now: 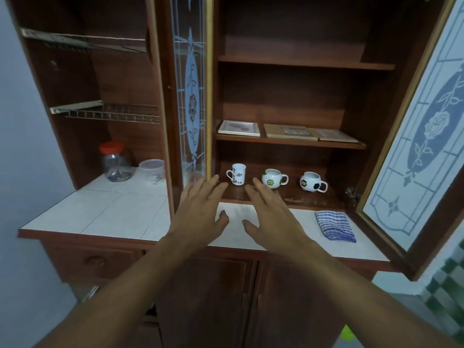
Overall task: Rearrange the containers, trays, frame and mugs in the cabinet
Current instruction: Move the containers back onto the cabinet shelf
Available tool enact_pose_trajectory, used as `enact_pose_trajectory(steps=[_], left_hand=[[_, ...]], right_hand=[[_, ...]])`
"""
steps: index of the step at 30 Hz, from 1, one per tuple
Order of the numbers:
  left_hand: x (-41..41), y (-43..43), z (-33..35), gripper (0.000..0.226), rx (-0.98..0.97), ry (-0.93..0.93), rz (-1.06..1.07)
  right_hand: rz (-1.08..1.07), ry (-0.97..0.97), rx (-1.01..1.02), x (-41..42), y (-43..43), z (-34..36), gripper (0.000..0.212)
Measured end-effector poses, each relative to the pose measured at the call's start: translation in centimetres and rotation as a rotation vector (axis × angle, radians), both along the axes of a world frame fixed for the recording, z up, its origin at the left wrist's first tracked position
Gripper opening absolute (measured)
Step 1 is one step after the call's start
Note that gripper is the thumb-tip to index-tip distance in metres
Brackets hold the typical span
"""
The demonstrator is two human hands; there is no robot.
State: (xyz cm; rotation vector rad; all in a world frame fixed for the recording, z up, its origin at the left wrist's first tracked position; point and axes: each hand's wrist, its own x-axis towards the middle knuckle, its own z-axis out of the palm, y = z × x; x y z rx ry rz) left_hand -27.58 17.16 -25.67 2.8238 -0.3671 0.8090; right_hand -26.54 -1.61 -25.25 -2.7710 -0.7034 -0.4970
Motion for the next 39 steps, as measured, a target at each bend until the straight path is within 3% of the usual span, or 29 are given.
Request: enact_pose_trajectory(steps=[5, 12, 30, 39], left_hand=[[-2.6, 2.0, -0.1, 0.055, -0.014, -0.019, 0.052], [-5.7, 5.3, 0.2, 0.063, -0.039, -0.034, 0.111], [-8.4, 23.2, -0.9, 0.065, -0.016, 0.1, 0.143], [-7.6, 27.0, -1.2, 0.064, -0.065, 0.097, 0.161]], right_hand=[[0.076, 0.011, -0.023, -0.9, 2.2, 0.0, 0.074], [0.155, 0.042, -0.008, -2.9, 5.3, 0.1, 0.076], [0.127, 0.04, 0.012, -6.5, 21.9, -0.8, 0.074], [0.148, 0.03, -0.03, -4.7, 26.1, -1.2, 0.075]])
